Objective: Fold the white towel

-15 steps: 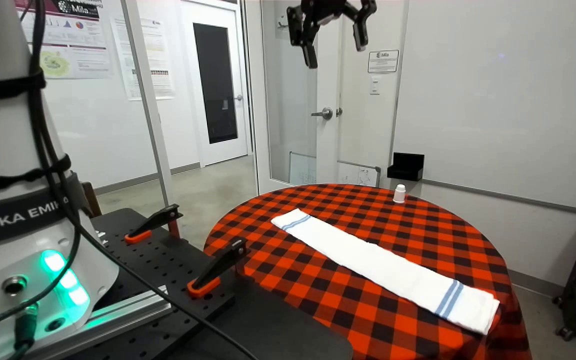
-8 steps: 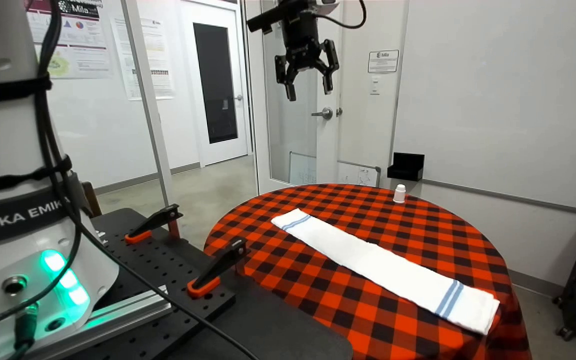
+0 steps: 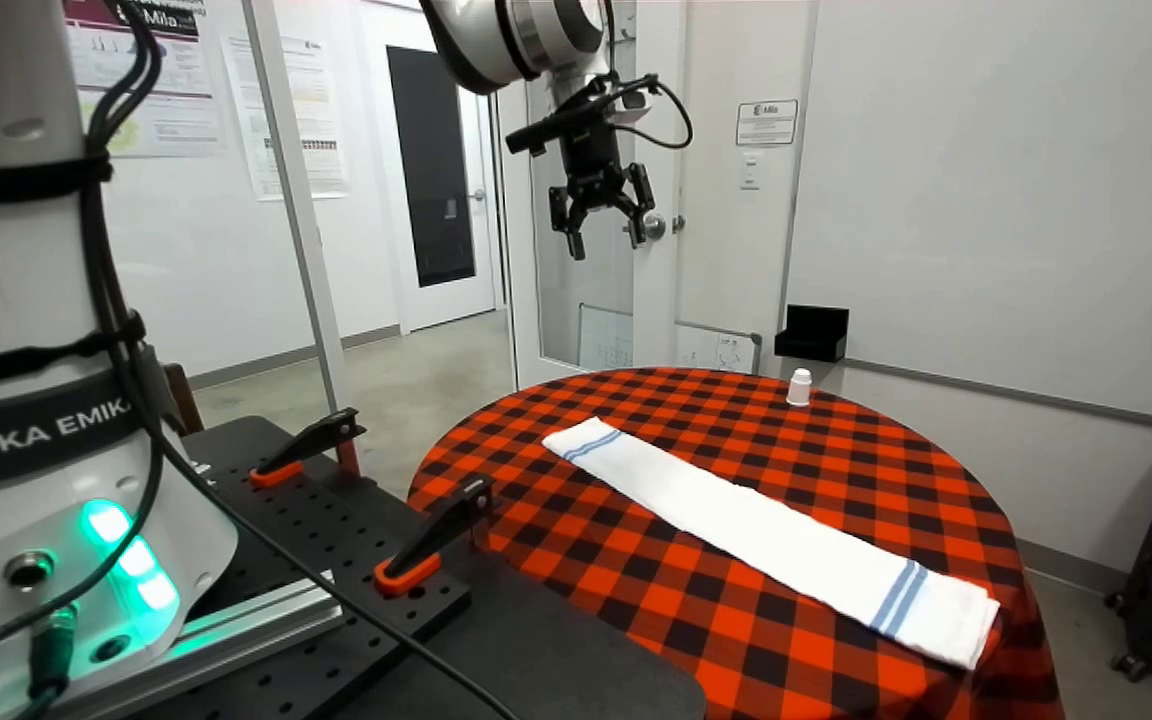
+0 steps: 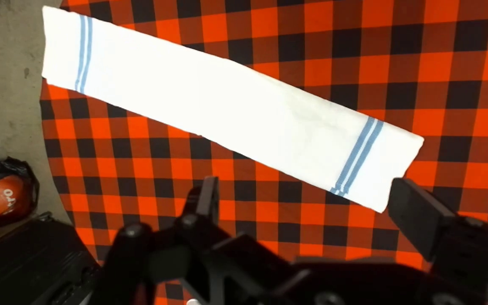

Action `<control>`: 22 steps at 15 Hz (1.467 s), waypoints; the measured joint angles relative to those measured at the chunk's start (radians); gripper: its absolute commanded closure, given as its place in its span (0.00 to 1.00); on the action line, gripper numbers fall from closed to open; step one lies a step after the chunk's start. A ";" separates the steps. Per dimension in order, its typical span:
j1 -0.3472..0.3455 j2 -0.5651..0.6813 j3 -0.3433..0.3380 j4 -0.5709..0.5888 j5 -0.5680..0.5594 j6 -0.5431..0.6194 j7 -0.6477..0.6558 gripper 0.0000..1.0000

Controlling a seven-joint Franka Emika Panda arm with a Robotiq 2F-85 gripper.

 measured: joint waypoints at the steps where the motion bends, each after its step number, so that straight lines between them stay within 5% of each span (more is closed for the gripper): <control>1: 0.020 0.044 -0.010 0.036 -0.019 -0.004 0.036 0.00; 6: 0.089 0.237 -0.039 0.198 -0.012 -0.013 0.145 0.00; 14: 0.121 0.479 -0.023 0.414 0.136 0.007 0.137 0.00; 22: 0.134 0.728 -0.024 0.613 0.155 0.043 0.097 0.00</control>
